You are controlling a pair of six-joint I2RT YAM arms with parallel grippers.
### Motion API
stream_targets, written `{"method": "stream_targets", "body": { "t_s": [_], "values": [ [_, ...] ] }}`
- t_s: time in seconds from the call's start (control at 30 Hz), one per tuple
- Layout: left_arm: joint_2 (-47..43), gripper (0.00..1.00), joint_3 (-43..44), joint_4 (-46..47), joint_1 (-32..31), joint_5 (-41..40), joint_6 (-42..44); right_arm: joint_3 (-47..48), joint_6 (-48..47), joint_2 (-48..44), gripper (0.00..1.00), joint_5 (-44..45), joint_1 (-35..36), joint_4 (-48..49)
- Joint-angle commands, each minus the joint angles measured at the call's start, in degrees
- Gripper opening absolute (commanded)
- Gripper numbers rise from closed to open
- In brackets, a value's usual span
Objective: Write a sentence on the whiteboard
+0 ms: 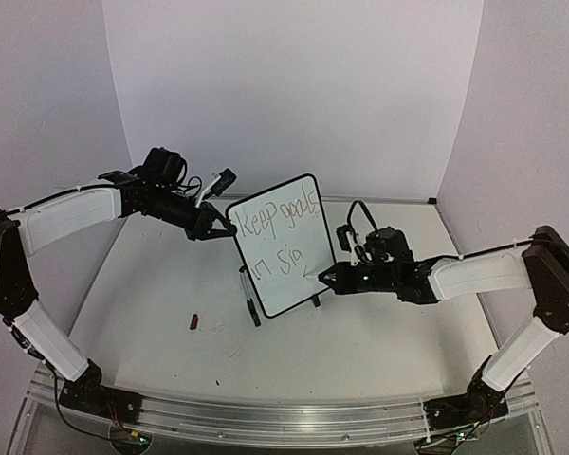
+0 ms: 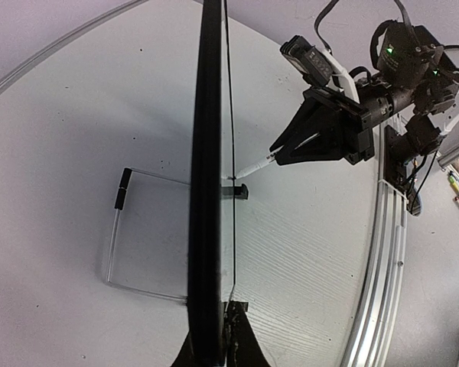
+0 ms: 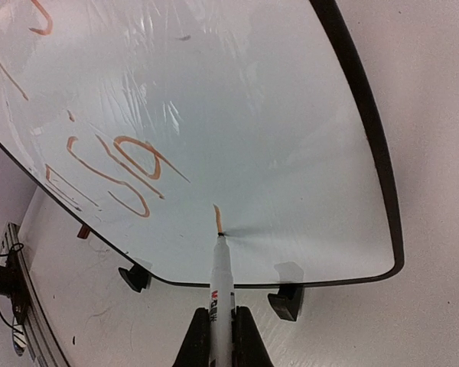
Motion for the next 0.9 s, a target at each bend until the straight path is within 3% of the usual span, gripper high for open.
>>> {"method": "stream_targets", "body": {
  "t_s": [0.0,0.37,0.57,0.87],
  "values": [
    [0.61,0.00,-0.01,-1.09,-0.40,-1.27,1.87,1.85,-0.07,1.52,0.00,0.01,-0.30,1.29],
    [0.53,0.00,-0.01,-1.07,-0.42,-1.10,1.74,2.13,3.53,-4.67,0.00,-8.82,-0.30,6.84],
    [0.48,0.00,0.00,-1.11,-0.39,-1.10,1.73,2.04,3.16,-10.29,0.00,-1.50,-0.30,5.06],
    [0.45,0.00,-0.01,-1.06,-0.39,-1.10,1.76,6.05,0.48,-7.42,0.00,3.87,-0.28,2.01]
  ]
}}
